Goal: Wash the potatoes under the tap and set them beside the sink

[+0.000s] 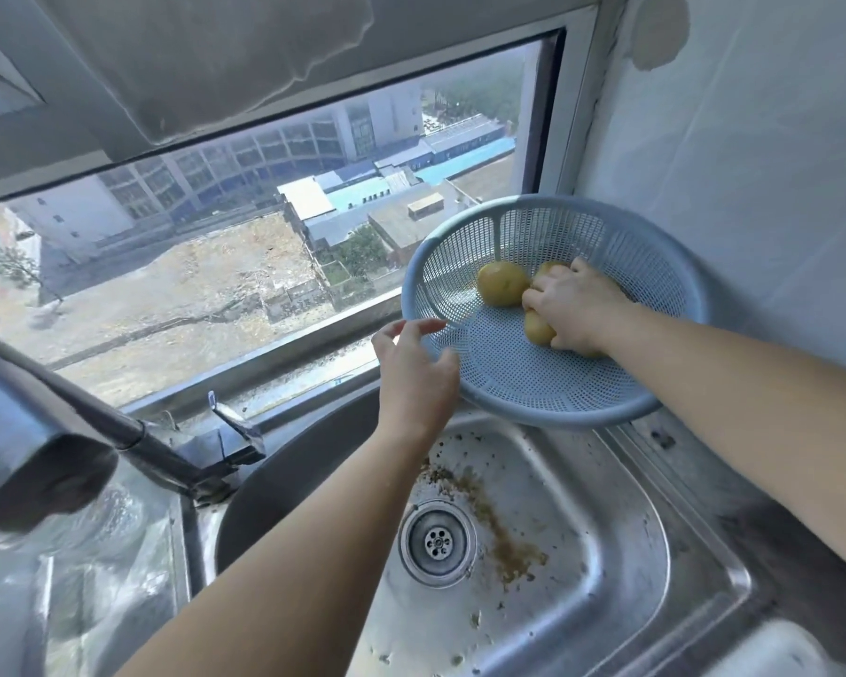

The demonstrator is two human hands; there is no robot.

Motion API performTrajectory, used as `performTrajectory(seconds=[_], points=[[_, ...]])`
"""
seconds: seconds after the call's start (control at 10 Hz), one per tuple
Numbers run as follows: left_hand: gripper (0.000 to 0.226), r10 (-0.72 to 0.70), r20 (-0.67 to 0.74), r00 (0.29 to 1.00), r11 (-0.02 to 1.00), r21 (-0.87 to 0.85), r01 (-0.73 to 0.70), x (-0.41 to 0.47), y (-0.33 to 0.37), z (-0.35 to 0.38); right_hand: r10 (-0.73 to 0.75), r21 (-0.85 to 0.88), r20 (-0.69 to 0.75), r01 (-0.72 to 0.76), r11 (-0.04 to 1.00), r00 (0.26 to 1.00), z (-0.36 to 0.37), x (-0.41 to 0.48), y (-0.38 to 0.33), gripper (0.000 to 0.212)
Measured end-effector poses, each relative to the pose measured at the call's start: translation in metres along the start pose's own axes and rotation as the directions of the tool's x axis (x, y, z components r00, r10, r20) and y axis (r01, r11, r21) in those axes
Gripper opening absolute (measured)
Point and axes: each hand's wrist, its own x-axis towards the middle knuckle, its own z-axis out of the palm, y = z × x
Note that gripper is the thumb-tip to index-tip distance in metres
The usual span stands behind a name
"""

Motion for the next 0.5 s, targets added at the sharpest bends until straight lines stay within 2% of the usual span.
performTrajectory(seconds=[0.1, 0.3, 0.4, 0.5], points=[[0.028, 0.033, -0.011, 0.999, 0.998, 0.046, -0.033, -0.001, -0.006, -0.002, 0.042, 0.026, 0.043, -0.044, 0.999, 0.998, 0.002, 0.004, -0.003, 0.057], [0.035, 0.040, 0.085, 0.996, 0.998, 0.053, -0.045, -0.003, -0.016, -0.009, 0.084, 0.072, 0.068, -0.089, 0.993, 0.994, -0.005, -0.004, -0.008, 0.069], [0.037, 0.046, 0.091, 0.995, 0.998, 0.042, -0.050, -0.009, -0.014, -0.013, 0.131, 0.210, 0.053, -0.139, 0.968, 0.990, -0.014, -0.015, -0.011, 0.046], [0.035, 0.068, 0.057, 0.996, 0.995, 0.068, -0.072, -0.018, -0.011, -0.023, 0.154, 0.381, -0.052, -0.123, 0.916, 0.987, -0.037, -0.034, -0.019, 0.013]])
